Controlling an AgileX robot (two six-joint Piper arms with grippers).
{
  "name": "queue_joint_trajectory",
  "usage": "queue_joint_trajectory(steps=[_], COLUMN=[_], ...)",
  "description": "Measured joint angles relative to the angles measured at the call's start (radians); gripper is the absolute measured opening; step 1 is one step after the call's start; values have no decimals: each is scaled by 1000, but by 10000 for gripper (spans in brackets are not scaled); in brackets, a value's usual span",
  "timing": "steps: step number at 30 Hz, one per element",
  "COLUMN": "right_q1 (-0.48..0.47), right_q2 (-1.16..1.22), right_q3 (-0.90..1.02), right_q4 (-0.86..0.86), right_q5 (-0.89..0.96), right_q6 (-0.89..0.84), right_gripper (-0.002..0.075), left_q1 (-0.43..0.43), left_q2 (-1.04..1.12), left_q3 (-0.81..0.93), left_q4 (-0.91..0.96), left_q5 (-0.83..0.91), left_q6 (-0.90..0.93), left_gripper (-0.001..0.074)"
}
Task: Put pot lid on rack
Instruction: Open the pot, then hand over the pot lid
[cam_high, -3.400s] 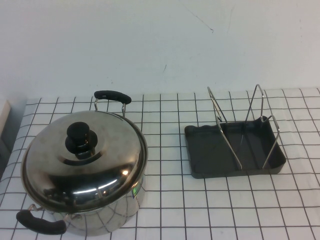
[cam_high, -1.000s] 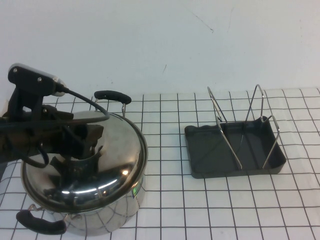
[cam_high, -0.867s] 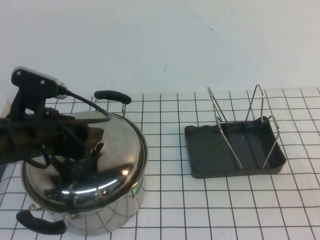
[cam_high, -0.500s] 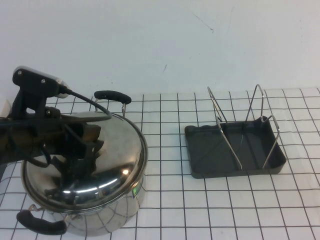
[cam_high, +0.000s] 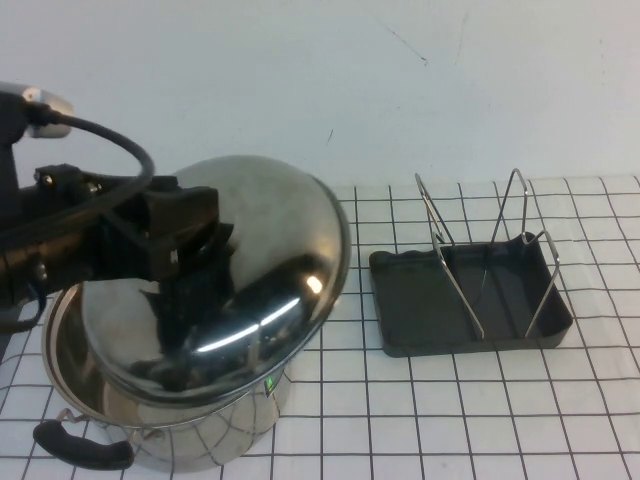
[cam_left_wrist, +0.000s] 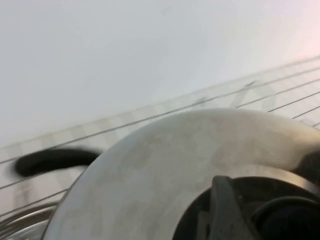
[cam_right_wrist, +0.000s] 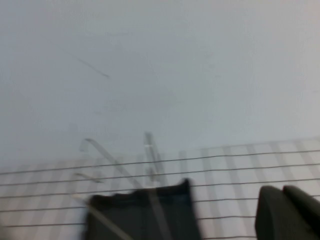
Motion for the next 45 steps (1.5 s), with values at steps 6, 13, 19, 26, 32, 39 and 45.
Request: queue_joint_trajectory(steps=[6,13,19,26,32,39,45], right_q1=[0,0,0,0,0,31,44], right_q2=[6,57,130,237,305,366,379], right_q3=[-75,-75,-75,-75,-75,-75,-75], right_q4=[718,1330,1433,1433,1433,1433,1433], right_q5=[235,370,468,537,546,548,521], right_q6=[-393,-778,-800,-631,-610,-608,-635], right_gripper=[-3,101,497,608,603,599,599], left_q1=[0,-2,-2,-2,-2,-113,-388], left_q2=[-55,-58,-58,-58,-58,-58,-45], left_q3=[0,-11,-13,-14,-26,-97,-117], left_q4=[-230,-243,-243,-243,-243,-244,-257], left_q5=[328,488,541,605,613,480,238], left_q6=[172,278,264,256,307,402,554], left_gripper=[320,320,320,320,320,320,320])
